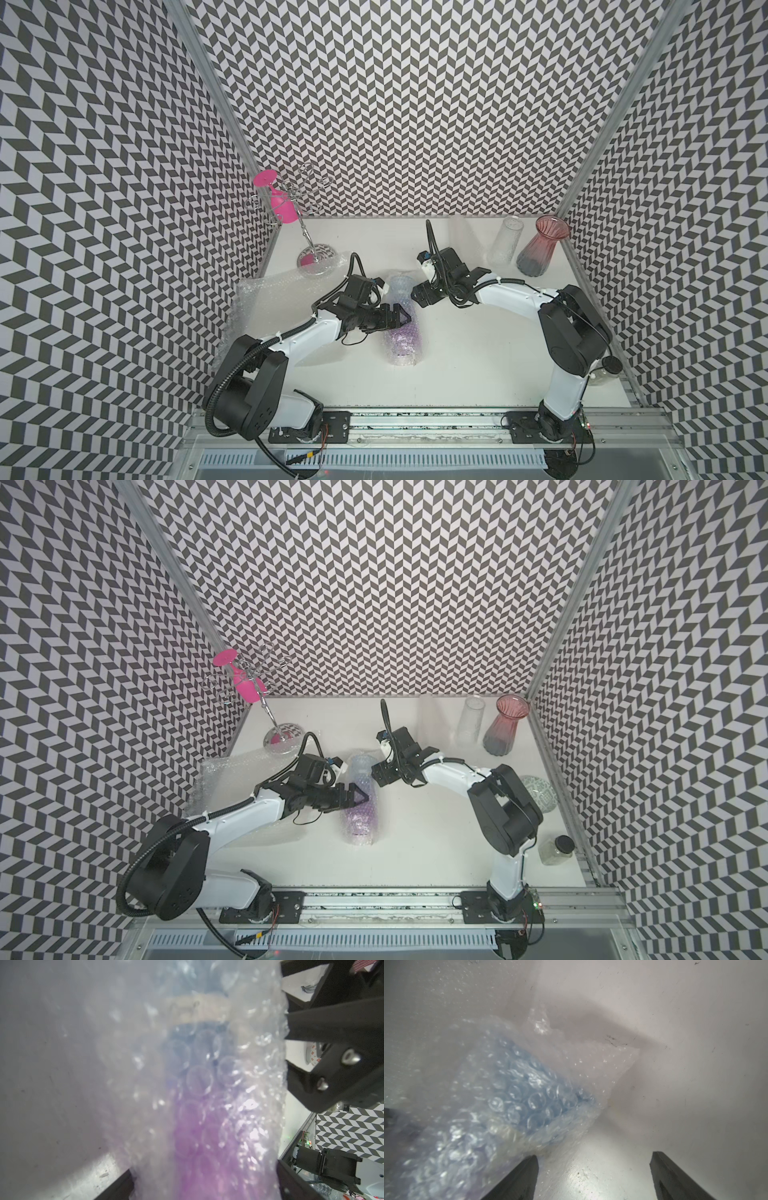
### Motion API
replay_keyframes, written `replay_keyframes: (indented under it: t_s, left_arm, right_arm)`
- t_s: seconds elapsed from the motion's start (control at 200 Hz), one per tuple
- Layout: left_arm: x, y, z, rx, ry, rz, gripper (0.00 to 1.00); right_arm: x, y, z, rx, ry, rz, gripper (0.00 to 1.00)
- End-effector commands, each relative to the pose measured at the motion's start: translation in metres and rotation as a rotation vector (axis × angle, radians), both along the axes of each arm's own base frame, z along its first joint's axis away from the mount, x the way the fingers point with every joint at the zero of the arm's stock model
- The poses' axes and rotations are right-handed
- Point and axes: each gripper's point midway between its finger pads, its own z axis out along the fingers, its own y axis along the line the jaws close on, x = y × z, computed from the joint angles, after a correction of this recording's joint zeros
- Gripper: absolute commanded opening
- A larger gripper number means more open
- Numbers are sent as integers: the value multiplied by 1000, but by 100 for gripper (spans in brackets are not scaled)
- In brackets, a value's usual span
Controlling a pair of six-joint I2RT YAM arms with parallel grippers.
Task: Unwrap the vase from the bubble wrap
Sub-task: Adjust the bubble wrap at the center of the board.
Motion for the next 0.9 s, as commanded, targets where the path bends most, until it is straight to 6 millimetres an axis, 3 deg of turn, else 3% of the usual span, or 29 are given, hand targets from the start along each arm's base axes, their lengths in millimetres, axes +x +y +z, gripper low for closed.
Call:
replay_keyframes:
  t_s: [0.0, 0.18, 0.385, 0.571, 0.676, 0.896]
  left_arm:
    - [20, -12, 17, -56, -49, -2, 94]
    - [35, -23, 31, -119, -52, 1, 92]
    - [27, -23, 30, -128, -54, -30, 92]
    - [25, -4, 33, -13, -136, -22, 93]
    - [21, 11, 30, 71, -172, -31, 93]
    - [-3, 25, 29, 83, -213, -52, 93]
  right_arm:
    - [16, -6, 33, 26, -86, -25, 87]
    - [9, -27, 54, 3, -95, -52, 88]
    - [-46, -43, 60, 42, -42, -74, 90]
    - [-109, -26, 58, 145, 10, -58, 92]
    - [-136, -16, 55, 207, 54, -85, 92]
    - [-181, -10, 54, 292, 114, -138, 91]
